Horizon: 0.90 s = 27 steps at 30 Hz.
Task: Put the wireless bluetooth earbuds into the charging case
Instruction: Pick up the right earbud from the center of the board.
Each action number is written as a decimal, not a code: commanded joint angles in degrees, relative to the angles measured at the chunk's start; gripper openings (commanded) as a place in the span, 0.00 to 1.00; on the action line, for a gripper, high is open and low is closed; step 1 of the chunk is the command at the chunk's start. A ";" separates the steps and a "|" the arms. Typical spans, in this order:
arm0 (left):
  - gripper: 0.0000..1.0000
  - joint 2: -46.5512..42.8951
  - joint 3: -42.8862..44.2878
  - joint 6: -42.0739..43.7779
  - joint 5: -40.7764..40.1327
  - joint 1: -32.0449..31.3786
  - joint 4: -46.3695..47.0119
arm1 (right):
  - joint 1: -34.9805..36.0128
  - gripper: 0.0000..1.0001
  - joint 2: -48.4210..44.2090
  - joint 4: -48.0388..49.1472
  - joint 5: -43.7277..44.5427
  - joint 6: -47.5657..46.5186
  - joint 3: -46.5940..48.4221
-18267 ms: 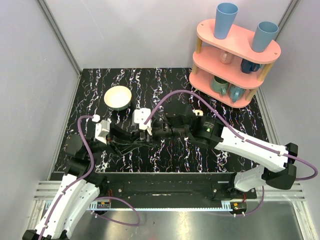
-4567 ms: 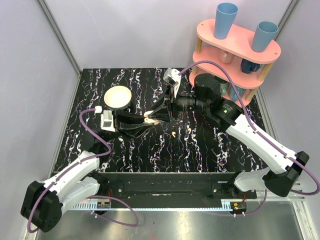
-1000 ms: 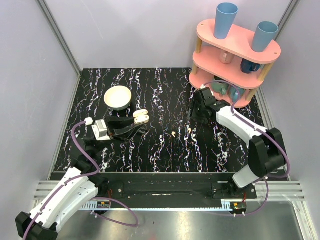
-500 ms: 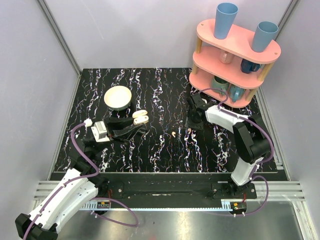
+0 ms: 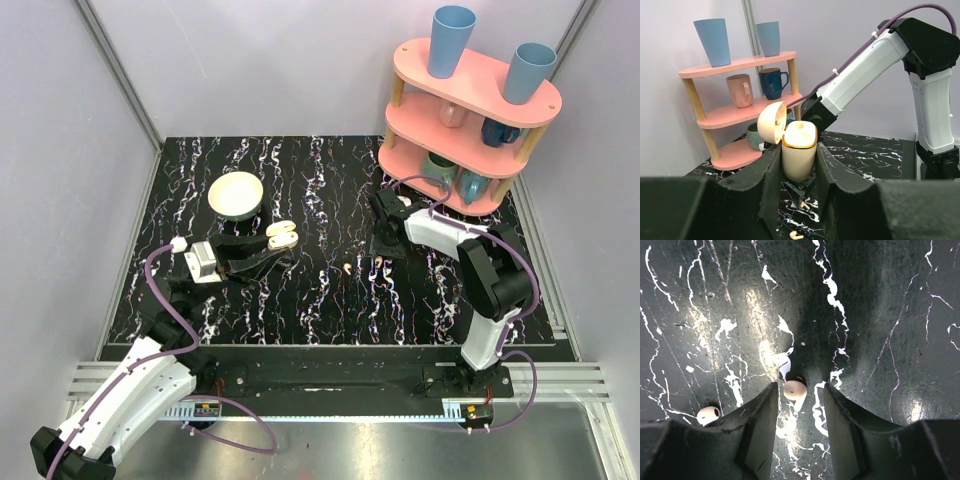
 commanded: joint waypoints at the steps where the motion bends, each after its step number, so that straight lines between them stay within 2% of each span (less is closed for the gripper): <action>1: 0.00 -0.73 -0.16 0.81 0.06 0.27 1.75 | 0.84 0.48 0.82 0.43 2.06 -0.25 2.03; 18: 0.00 -0.55 -0.34 0.73 -0.03 0.27 1.93 | 1.37 0.41 3.02 0.43 2.85 -1.21 2.47; 27: 0.00 -0.11 -0.42 0.81 -0.12 0.27 2.10 | 1.55 0.40 3.46 0.34 1.53 -4.20 2.73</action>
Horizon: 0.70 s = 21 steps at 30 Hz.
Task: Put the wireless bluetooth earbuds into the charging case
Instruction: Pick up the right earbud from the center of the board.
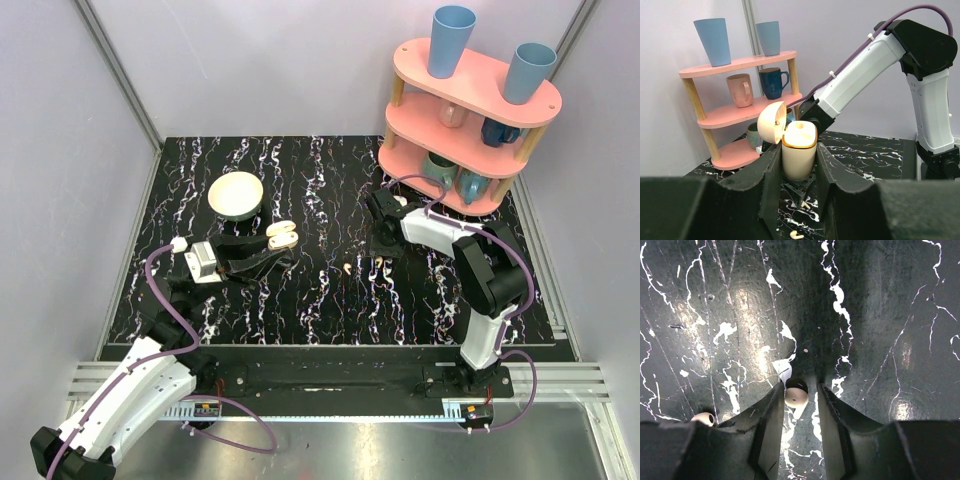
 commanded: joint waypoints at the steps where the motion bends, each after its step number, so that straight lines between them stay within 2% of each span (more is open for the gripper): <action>1: 0.00 0.06 -0.40 0.57 -0.03 0.27 2.32 | 0.80 0.40 1.45 0.18 0.15 -2.63 1.75; 6: 0.00 0.33 -0.31 0.40 0.14 0.27 2.41 | 0.98 0.40 2.24 -0.08 -0.29 -2.63 1.93; 7: 0.00 0.41 -0.40 0.40 0.14 0.27 2.50 | 0.98 0.36 2.24 0.01 -0.29 -2.63 1.84; 9: 0.00 0.41 -0.40 0.40 0.14 0.27 2.41 | 0.98 0.36 2.07 -0.26 -0.29 -2.54 1.93; 13: 0.00 0.50 -0.40 0.40 0.14 0.27 2.41 | 0.98 0.38 2.07 -0.69 -0.38 -2.45 2.10; 17: 0.00 0.50 -0.31 0.49 0.06 0.27 2.32 | 1.07 0.46 1.19 -1.14 -0.03 -2.46 1.93; 21: 0.00 0.68 -0.31 0.31 0.14 0.27 2.41 | 1.15 0.46 0.57 -1.31 0.06 -2.46 1.75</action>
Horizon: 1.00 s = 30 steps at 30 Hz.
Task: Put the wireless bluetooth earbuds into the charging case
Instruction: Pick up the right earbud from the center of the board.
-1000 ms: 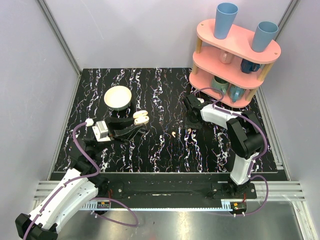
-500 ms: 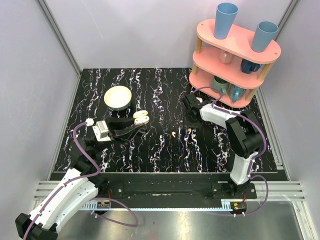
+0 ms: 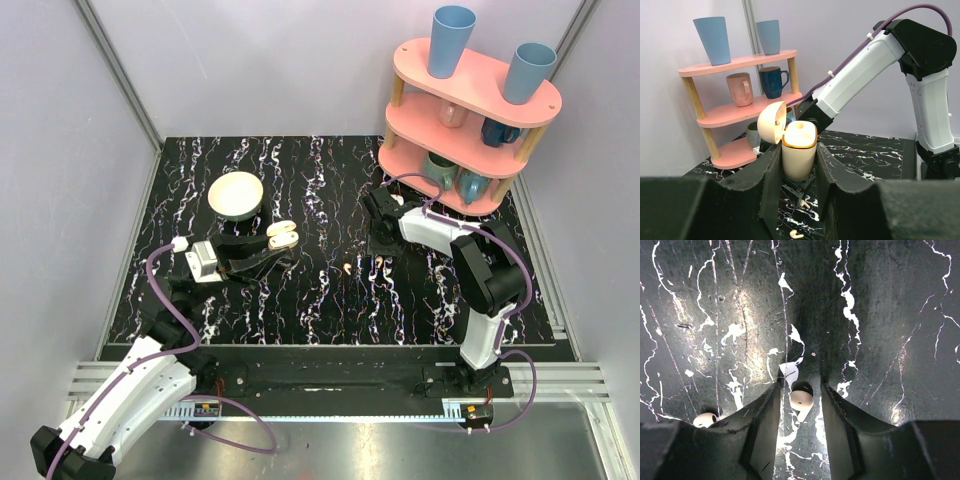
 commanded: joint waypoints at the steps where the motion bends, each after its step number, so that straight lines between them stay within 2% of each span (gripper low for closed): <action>1: 0.00 0.44 -0.47 0.24 0.14 0.27 2.50 | 0.61 0.44 -0.37 -1.29 0.24 -0.29 0.64; 8: 0.00 0.35 -0.38 0.24 0.23 0.27 2.32 | 0.78 0.42 -0.46 -1.64 1.55 0.94 0.02; 18: 0.00 0.79 -0.29 0.07 0.49 0.27 2.59 | 1.40 0.45 -1.16 -1.99 3.93 2.61 -0.68; 27: 0.00 0.79 -0.38 -0.11 0.67 0.27 2.67 | 1.57 0.40 -1.34 -1.82 4.45 3.05 -1.39; 30: 0.00 0.96 -0.29 -0.11 0.67 0.19 2.68 | 1.57 0.43 -1.42 -1.82 4.19 2.96 -1.47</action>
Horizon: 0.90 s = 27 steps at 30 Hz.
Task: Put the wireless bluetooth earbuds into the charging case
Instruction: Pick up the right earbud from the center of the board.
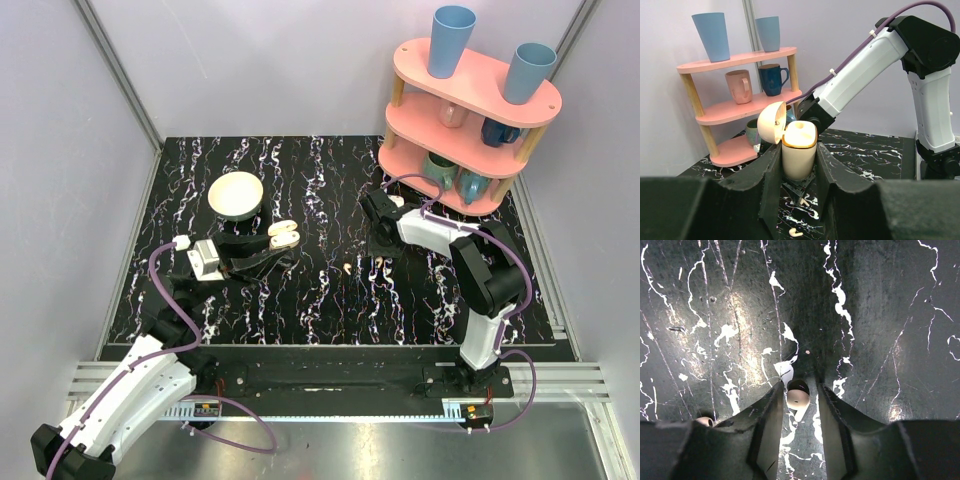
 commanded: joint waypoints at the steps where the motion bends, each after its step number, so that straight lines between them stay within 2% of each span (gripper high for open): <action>1: 0.00 0.20 -0.29 -0.06 0.63 0.27 2.65 | 0.46 0.44 -1.47 -1.42 0.83 1.04 -1.30; 8: 0.00 0.46 -0.38 -0.33 0.71 0.27 3.00 | 0.81 0.46 -1.73 -1.33 0.91 0.95 -1.83; 20: 0.00 0.46 -0.47 -0.42 0.71 0.27 3.00 | 0.81 0.39 -0.77 -1.16 0.74 0.95 -1.65; 27: 0.00 0.72 -0.47 -0.50 0.72 0.27 3.00 | 0.90 0.24 -2.43 0.33 0.47 0.43 -2.44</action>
